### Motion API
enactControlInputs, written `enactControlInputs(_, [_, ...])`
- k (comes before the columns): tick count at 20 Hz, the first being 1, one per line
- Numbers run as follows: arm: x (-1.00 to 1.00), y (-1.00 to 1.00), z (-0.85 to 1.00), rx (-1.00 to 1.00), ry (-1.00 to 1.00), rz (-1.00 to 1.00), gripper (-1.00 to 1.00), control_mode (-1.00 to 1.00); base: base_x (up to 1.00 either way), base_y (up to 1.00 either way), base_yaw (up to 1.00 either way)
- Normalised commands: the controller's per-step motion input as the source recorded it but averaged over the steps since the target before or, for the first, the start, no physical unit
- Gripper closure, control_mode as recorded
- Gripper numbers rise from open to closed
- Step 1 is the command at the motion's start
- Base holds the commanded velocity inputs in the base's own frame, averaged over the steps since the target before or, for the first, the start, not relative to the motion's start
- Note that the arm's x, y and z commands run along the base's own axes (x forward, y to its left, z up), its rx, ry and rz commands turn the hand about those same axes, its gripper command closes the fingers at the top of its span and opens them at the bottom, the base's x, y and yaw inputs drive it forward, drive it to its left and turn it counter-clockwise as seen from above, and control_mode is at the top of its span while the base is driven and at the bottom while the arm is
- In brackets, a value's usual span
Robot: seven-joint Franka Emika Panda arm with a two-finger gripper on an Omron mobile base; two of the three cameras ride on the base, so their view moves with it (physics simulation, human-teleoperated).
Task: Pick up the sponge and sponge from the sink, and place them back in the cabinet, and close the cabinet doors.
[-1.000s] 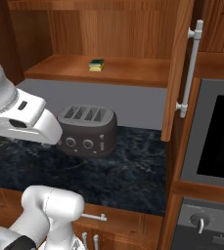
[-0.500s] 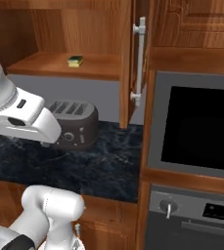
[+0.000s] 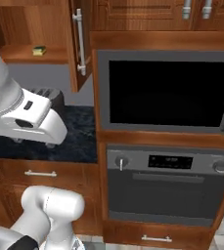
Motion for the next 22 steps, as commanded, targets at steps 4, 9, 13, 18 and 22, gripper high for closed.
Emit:
enactControlInputs(4, [0.00,0.00,0.00,0.00,0.00,0.00,-1.00,1.00,-0.04,0.00,-0.63])
enactControlInputs(9, [0.00,0.00,0.00,0.00,0.00,0.00,-1.00,1.00,0.00,0.00,-0.73])
enactControlInputs(13, [0.00,0.00,0.00,0.00,0.00,0.00,-1.00,1.00,0.00,0.00,-0.81])
enactControlInputs(18, [0.00,0.00,0.00,0.00,0.00,0.00,-1.00,1.00,0.00,0.00,-0.79])
enactControlInputs(22, [0.00,0.00,0.00,0.00,0.00,0.00,-1.00,1.00,0.05,0.00,-0.74])
